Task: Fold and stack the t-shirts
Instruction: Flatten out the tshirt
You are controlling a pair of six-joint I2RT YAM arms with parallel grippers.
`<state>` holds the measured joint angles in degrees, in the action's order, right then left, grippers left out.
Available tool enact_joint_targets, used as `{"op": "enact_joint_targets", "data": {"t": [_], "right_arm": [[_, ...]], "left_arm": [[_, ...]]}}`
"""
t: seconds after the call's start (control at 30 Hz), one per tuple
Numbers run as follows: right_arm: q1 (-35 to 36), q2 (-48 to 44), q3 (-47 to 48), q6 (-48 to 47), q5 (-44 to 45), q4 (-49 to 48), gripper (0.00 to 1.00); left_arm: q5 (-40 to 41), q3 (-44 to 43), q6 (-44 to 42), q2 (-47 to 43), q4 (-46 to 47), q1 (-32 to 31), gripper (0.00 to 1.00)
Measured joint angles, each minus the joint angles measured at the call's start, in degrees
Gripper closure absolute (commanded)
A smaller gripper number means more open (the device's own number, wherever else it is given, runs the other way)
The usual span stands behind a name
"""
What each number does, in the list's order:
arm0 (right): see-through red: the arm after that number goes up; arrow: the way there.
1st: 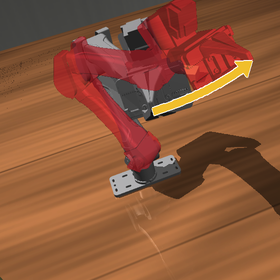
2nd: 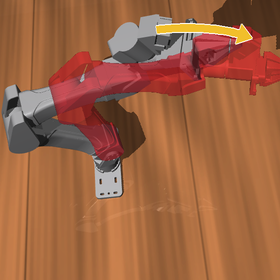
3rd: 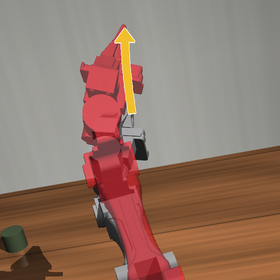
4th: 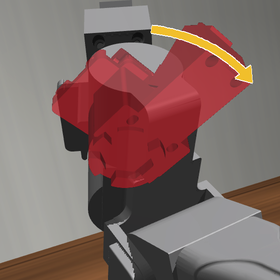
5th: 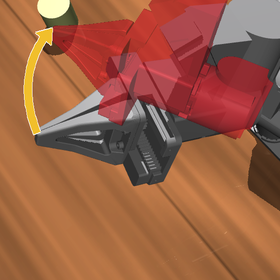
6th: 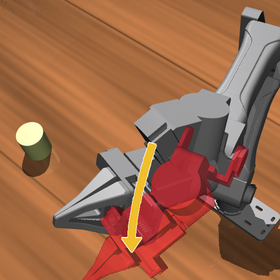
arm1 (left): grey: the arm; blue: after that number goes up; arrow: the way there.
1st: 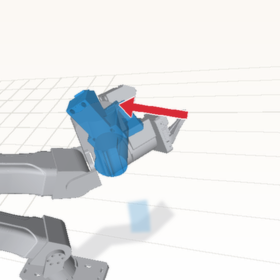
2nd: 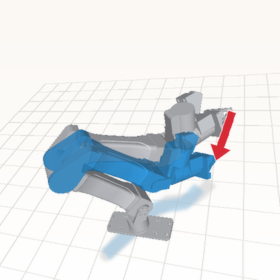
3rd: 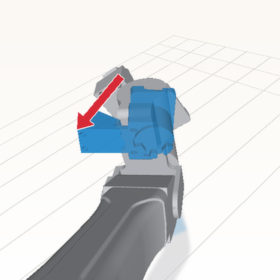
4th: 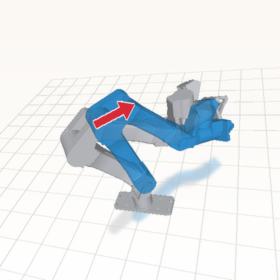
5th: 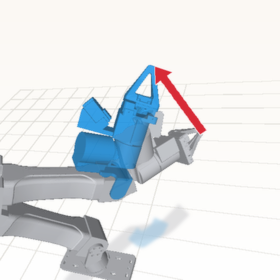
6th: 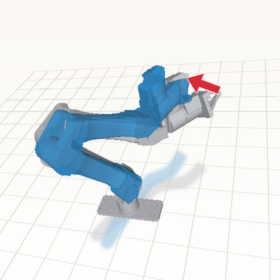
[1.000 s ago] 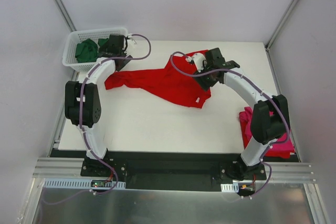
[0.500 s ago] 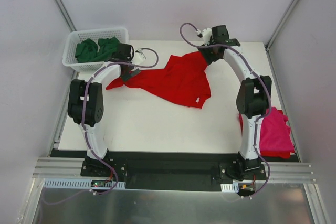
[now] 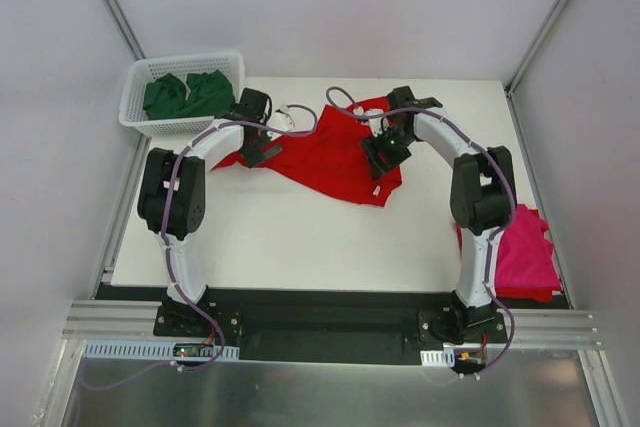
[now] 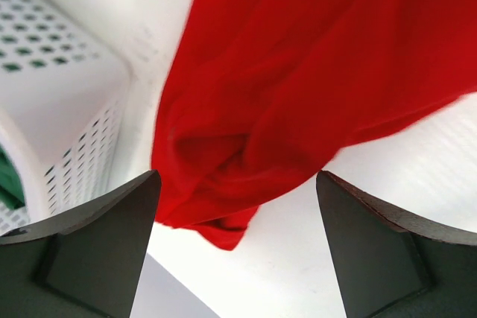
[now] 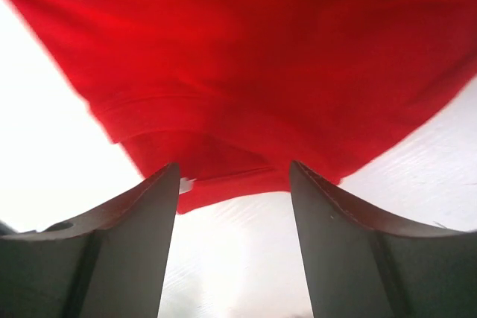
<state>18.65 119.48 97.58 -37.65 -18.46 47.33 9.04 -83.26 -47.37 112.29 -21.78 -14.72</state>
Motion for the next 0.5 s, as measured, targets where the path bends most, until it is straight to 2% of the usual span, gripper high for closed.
{"op": "enact_joint_targets", "data": {"t": [0.3,0.5], "right_arm": [[1.4,-1.7,-0.3,-0.5,-6.4,3.1,0.35],[2.5,-1.1,-0.3,-1.6,-9.3,4.2,0.32]], "left_arm": [[-1.4,1.5,0.3,-0.4,-0.7,-0.9,0.14],[-1.4,1.2,0.3,2.8,-1.0,0.1,0.14]]}}
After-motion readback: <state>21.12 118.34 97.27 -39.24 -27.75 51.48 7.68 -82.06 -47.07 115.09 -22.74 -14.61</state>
